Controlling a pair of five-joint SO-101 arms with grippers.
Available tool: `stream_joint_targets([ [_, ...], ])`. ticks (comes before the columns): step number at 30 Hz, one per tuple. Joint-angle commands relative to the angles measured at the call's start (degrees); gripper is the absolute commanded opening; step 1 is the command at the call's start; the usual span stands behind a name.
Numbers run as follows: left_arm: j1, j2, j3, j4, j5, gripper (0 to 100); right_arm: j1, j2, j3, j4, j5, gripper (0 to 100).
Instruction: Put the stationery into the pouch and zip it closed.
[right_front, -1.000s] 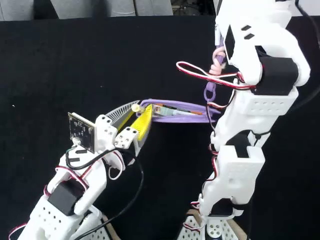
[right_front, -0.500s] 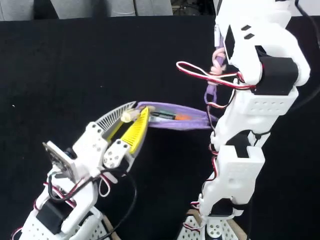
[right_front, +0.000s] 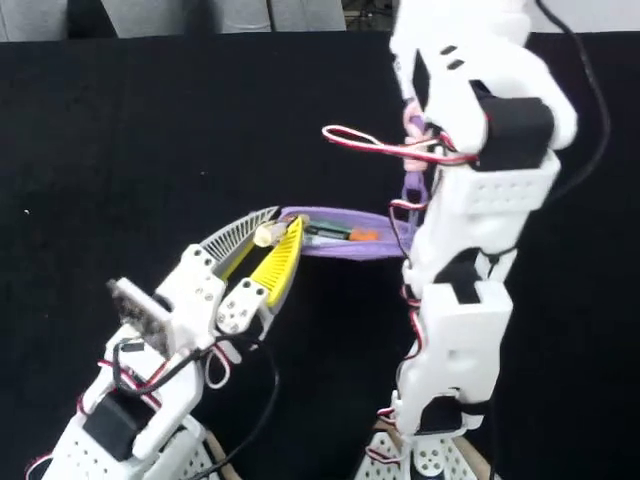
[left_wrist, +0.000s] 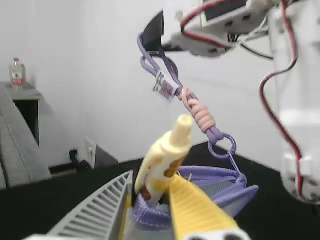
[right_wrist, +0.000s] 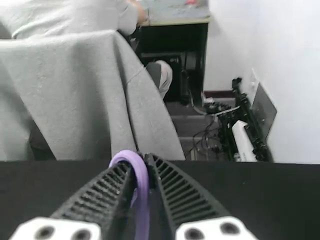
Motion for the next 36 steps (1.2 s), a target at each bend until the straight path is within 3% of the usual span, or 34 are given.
stream_joint_targets([
  [1,-2.6,-1.2,3.6,-1.0,0.3,15,-0.7,0.7,-0.6,-1.1,-0.4,1.1],
  [10,-3.1,-1.6,3.1,-0.7,2.7,14,-0.6,1.2,-0.6,-1.9,-0.3,1.1],
  [19,-2.9,-4.6,-6.2,9.0,3.2,14,-0.5,1.2,-0.5,-2.8,-0.4,1.1],
  [27,-2.5,-4.0,-7.3,8.5,3.2,14,-0.4,1.2,-0.6,-2.7,-0.4,1.1],
  [33,-2.5,-4.0,-9.1,11.0,2.8,2,-0.4,1.2,-0.6,-3.6,-0.4,1.1],
  [36,-2.5,-4.1,-11.3,13.8,3.1,5,-0.4,1.2,-0.2,-4.3,-0.2,1.1],
])
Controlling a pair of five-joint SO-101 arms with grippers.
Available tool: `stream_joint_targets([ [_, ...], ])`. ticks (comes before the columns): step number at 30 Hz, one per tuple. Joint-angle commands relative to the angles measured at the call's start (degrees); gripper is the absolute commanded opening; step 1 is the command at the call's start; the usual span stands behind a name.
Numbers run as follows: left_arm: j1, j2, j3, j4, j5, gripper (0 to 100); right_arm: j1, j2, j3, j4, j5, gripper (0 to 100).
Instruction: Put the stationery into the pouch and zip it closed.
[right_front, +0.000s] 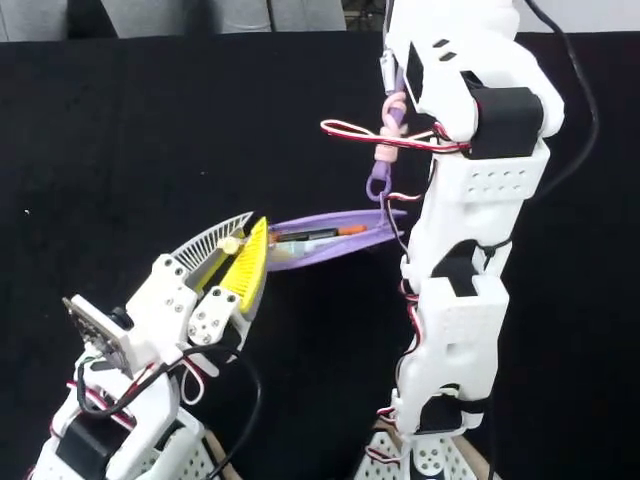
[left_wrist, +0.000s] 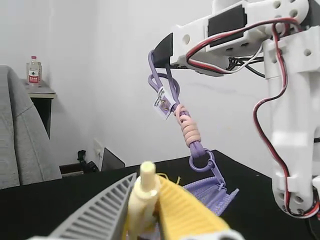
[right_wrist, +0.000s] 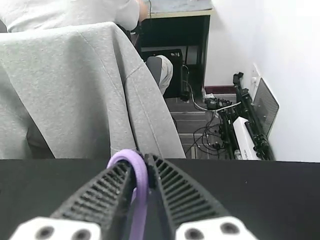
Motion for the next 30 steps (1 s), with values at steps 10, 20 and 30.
stream_joint_targets([
  [10,0.4,0.4,-14.5,6.0,0.2,3,0.8,-0.3,0.0,-2.4,-0.4,1.1],
  [20,0.4,0.5,-8.7,2.8,0.5,17,0.8,-0.3,0.0,-2.5,-0.4,1.1],
  [30,10.9,0.7,-6.5,2.3,0.1,15,0.5,-0.3,0.0,-2.5,-0.4,1.1],
])
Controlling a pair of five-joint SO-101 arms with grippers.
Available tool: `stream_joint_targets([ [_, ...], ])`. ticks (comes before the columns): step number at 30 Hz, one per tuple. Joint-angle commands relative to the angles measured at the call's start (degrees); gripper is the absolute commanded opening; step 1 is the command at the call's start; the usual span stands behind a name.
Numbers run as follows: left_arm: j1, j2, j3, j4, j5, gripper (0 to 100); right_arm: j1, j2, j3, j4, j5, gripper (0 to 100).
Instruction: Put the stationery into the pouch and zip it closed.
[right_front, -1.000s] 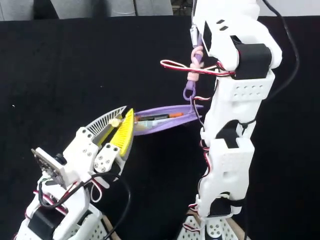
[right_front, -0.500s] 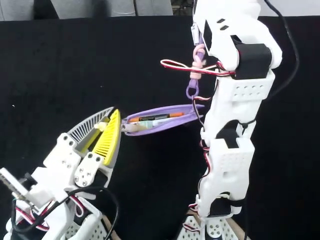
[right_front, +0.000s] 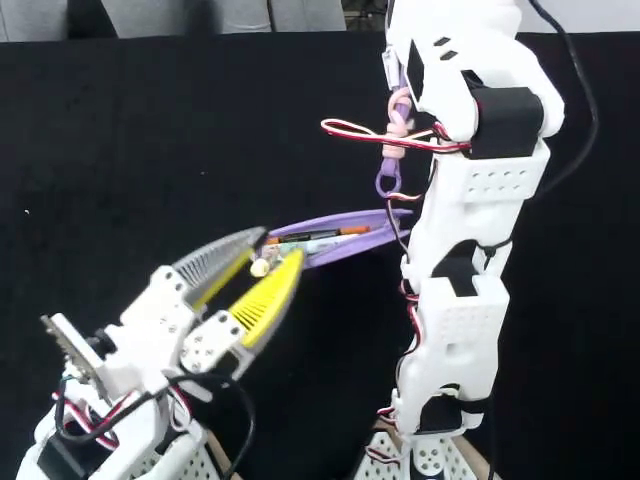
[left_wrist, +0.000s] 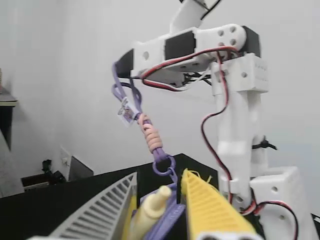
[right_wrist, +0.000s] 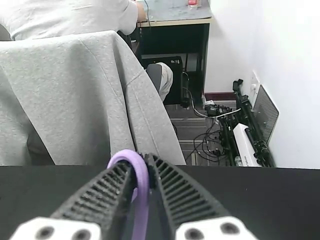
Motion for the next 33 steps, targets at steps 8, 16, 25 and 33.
stream_joint_targets([
  [8,4.8,2.1,0.0,-6.9,0.1,14,0.4,-0.3,0.0,-1.6,-0.5,1.1],
  [16,4.8,17.1,-2.3,-15.6,-2.6,6,-0.6,-0.3,0.0,-1.2,-0.5,1.1],
  [25,11.7,31.4,-15.4,-16.9,-2.2,8,-0.8,-0.3,0.0,-1.1,-0.5,1.1],
  [33,3.9,21.5,-15.3,-15.6,-2.2,8,-0.8,-0.3,0.0,-1.1,-0.5,1.1],
])
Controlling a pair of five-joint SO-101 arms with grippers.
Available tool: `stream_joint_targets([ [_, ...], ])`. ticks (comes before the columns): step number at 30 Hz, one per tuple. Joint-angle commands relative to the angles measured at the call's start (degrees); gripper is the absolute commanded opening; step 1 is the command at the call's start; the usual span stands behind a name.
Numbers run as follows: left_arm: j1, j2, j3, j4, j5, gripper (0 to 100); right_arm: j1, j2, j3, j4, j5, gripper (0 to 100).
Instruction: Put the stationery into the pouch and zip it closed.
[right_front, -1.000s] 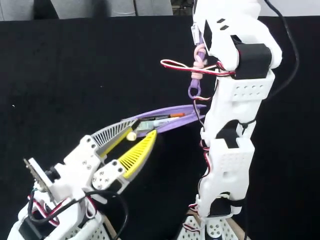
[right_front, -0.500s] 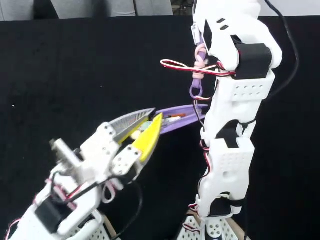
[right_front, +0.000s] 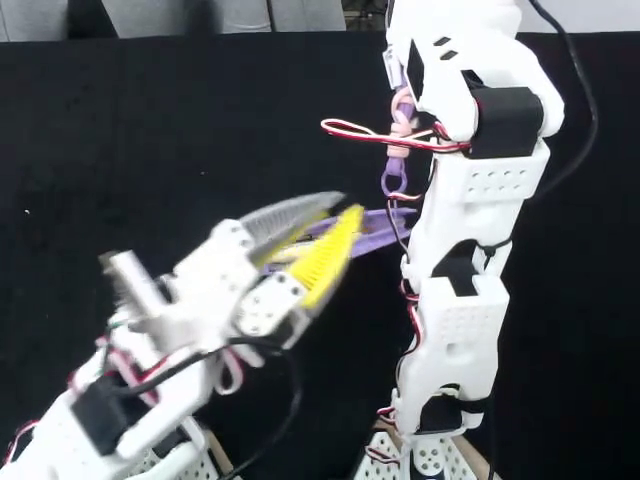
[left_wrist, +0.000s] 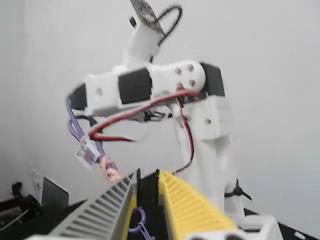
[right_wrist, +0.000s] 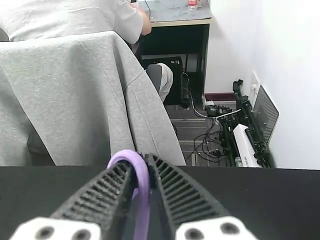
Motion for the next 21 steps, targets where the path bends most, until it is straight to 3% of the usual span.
stream_joint_targets([
  [1,-5.1,-6.0,-3.4,3.3,-0.3,8,-0.8,-0.3,0.0,-1.1,-0.5,1.1],
  [4,-13.8,-9.6,-3.6,7.3,-0.3,8,-0.8,-0.3,0.0,-1.1,-0.5,1.1],
  [8,-31.3,-15.9,-2.9,10.9,0.4,8,-0.8,-0.3,0.0,-1.1,-0.4,1.1],
  [12,-46.5,-19.7,1.1,16.4,10.2,9,-0.8,-0.3,0.0,-1.5,-0.2,1.1],
  [17,-49.6,-20.0,11.5,18.1,13.4,19,-0.7,-0.3,0.0,-2.5,0.0,1.1],
  [21,-49.6,-20.2,14.5,20.7,13.2,20,-0.9,-0.3,0.0,-3.2,3.1,1.1],
])
